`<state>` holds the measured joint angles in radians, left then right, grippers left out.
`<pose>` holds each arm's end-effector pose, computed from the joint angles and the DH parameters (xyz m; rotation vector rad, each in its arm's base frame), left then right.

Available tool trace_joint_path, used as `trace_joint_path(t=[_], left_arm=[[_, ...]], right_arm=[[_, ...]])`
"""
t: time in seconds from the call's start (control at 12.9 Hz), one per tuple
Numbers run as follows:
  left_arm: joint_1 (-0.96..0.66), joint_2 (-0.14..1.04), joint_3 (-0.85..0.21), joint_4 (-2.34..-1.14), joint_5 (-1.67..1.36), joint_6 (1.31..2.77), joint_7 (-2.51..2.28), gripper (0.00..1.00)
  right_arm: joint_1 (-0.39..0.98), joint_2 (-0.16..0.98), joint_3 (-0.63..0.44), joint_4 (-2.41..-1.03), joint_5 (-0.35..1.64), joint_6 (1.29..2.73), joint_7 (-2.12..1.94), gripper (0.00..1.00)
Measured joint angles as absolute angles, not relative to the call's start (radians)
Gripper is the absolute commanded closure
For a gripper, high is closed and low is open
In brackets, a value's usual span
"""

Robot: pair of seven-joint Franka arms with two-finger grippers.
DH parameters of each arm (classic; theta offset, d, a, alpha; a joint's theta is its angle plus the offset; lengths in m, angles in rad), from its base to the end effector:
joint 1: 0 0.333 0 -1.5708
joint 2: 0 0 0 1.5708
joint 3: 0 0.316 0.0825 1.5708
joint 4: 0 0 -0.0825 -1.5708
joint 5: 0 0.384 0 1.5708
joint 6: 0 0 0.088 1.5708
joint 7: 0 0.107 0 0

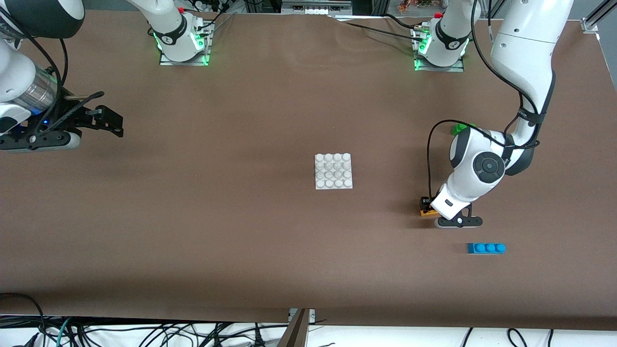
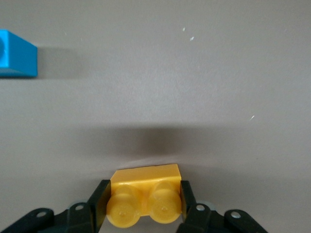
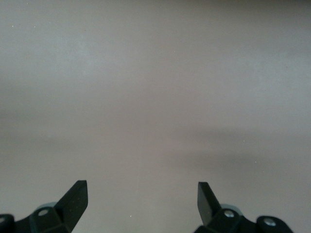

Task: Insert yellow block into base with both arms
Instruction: 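Carry the yellow block with the left gripper over the base plate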

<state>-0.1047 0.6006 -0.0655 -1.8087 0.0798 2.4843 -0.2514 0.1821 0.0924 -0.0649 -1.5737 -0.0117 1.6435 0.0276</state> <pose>0.6516 -0.1090 0.2173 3.1369 0.0513 0.1229 0.5828 0.0691 0.5768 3.1190 0.1417 -0.0329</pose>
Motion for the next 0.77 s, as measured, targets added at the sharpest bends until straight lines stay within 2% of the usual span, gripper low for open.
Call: trace_joint_path(t=[0.15,0.39,0.54,0.77], left_arm=[[-0.105,0.579,-0.068,-1.79,0.08,2.442,-0.252,0.66],[-0.114,0.54,-0.094,-1.713,0.08,2.281,-0.286,0.65],[-0.122,0.529,-0.146,-1.645,0.08,2.18,-0.349,0.65],[-0.14,0.527,-0.246,-1.622,0.08,2.155,-0.476,0.64]], right_arm=[[0.183,0.092,-0.065,-1.573,-0.012,1.643,0.028,0.0],[0.182,0.096,-0.066,-1.573,-0.013,1.643,0.028,0.0],[0.179,0.098,-0.069,-1.573,-0.013,1.643,0.028,0.0],[0.177,0.098,-0.07,-1.573,-0.013,1.644,0.029,0.0]])
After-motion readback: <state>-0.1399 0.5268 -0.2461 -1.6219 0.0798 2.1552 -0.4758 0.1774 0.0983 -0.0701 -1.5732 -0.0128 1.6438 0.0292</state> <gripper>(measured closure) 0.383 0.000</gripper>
